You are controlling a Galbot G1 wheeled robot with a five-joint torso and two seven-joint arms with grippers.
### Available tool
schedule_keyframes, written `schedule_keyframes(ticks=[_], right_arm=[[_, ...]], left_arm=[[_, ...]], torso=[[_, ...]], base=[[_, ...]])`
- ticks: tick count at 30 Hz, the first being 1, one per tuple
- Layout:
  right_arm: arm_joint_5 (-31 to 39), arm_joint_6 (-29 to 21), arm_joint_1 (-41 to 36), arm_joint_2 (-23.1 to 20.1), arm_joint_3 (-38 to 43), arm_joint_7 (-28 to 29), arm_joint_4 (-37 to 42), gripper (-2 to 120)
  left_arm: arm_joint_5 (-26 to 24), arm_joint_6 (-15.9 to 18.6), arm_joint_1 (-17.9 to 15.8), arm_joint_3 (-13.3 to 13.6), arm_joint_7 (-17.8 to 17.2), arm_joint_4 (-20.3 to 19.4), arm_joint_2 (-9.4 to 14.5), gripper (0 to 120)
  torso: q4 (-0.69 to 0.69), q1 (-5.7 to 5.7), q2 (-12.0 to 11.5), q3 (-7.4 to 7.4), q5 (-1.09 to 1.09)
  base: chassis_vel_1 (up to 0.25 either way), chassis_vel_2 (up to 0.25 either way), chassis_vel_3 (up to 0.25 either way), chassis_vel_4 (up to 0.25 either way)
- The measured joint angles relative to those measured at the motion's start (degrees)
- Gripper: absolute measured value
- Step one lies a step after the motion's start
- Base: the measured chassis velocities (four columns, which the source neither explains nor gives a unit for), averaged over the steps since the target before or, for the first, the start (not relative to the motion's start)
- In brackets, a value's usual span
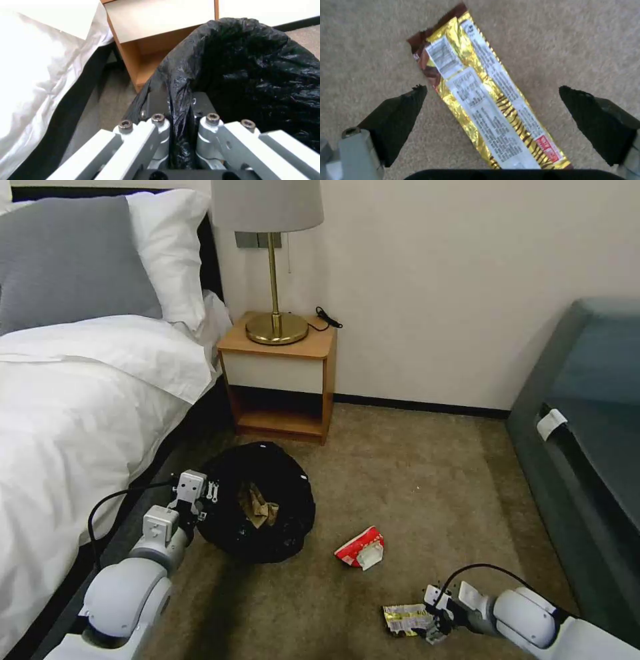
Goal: Pick up the trash bin, then pick up the garbage on the floor and place it into the trash bin.
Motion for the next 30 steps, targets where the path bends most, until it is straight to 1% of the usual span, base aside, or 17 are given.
schedule_keyframes(ticks=[17, 25, 30], right_arm=[[0.7, 0.5, 1.5, 2.3, -0.6, -1.6, -4.5, 100], [0.0, 0.6, 1.9, 2.7, -1.2, -2.5, -5.5, 95], [0.0, 0.6, 2.6, 3.1, -1.7, -2.9, -5.9, 94]], left_arm=[[-0.2, -0.4, 0.5, -0.1, 0.2, 0.0, 0.0, 5], [-0.9, -0.6, 0.5, -0.5, 0.3, 0.3, 0.4, 5], [-1.2, -0.6, 0.3, -0.6, 0.4, 0.4, 0.5, 5]], torso=[[0.00, 0.00, 0.0, 0.00, 0.00], [0.00, 0.00, 0.0, 0.00, -0.01], [0.00, 0.00, 0.0, 0.00, -0.01]], base=[[0.000, 0.000, 0.000, 0.000], [0.000, 0.000, 0.000, 0.000], [0.000, 0.000, 0.000, 0.000]])
